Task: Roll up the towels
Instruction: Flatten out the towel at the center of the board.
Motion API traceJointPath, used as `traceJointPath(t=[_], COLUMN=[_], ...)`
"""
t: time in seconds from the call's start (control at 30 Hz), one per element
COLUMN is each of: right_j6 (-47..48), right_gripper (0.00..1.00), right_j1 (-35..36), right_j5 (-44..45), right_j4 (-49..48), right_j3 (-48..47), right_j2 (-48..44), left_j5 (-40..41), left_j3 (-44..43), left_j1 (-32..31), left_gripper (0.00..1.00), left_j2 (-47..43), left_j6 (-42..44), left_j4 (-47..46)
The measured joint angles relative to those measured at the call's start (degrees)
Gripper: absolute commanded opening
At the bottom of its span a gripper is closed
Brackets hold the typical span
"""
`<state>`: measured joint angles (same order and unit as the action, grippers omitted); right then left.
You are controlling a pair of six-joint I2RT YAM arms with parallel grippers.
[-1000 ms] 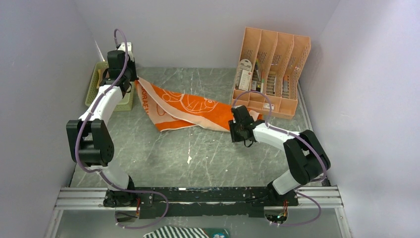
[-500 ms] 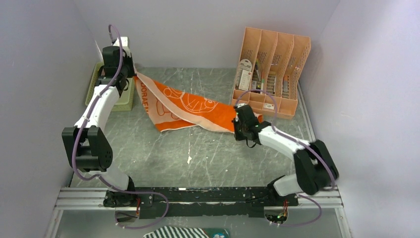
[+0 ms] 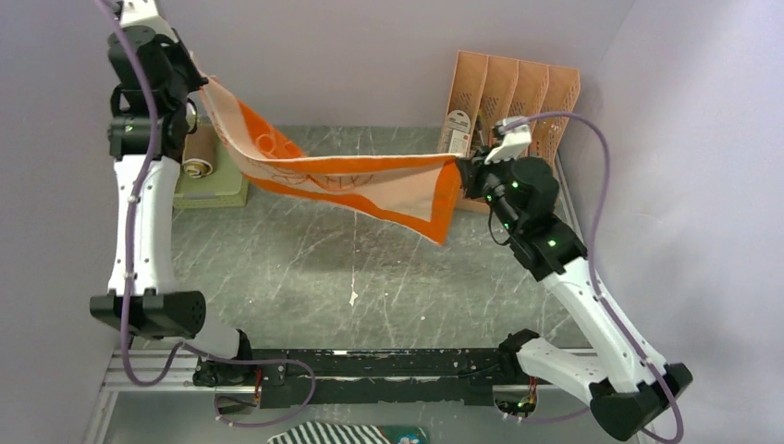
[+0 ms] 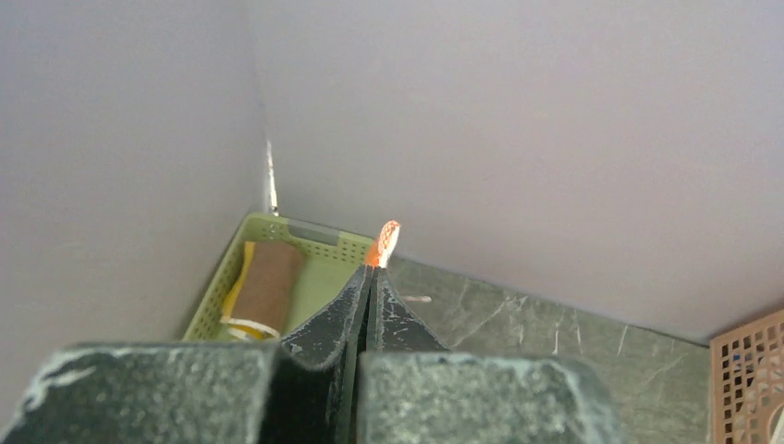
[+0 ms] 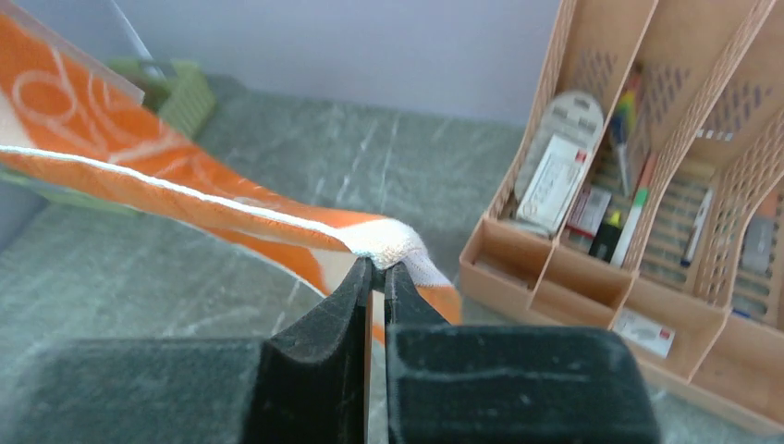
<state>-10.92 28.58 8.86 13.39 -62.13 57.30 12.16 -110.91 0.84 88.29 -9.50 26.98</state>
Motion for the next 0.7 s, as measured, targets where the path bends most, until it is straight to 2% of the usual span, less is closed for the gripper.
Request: traceJointPath(t=[0.13, 0.27, 0.5, 0.7], right_j6=[1.9, 3.6, 4.3, 4.2], right_gripper=[0.0, 0.0, 0.0, 0.0], right_j1=[0.0, 0.0, 0.0, 0.0], right_j5=[-0.7, -4.4, -13.3, -17.9], right_j4=[1.1, 2.9, 4.2, 4.9], right_j3=[-3.9, -6.6, -3.2, 1.2], right_j2=[-5.0, -11.8, -23.7, -25.5], left_j5=[2.9, 4.8, 8.4, 10.2], left_j3=[-0.5, 5.2, 13.4, 19.4], left_j1=[0.2, 0.2, 0.2, 0.2], left_gripper=[0.07, 0.07, 0.07, 0.07], left_j2=[-6.8, -19.4, -38.9, -41.9], left_j6=[-1.7, -3.5, -9.2, -11.5], left_j4=[5.2, 8.9, 19.4, 26.7])
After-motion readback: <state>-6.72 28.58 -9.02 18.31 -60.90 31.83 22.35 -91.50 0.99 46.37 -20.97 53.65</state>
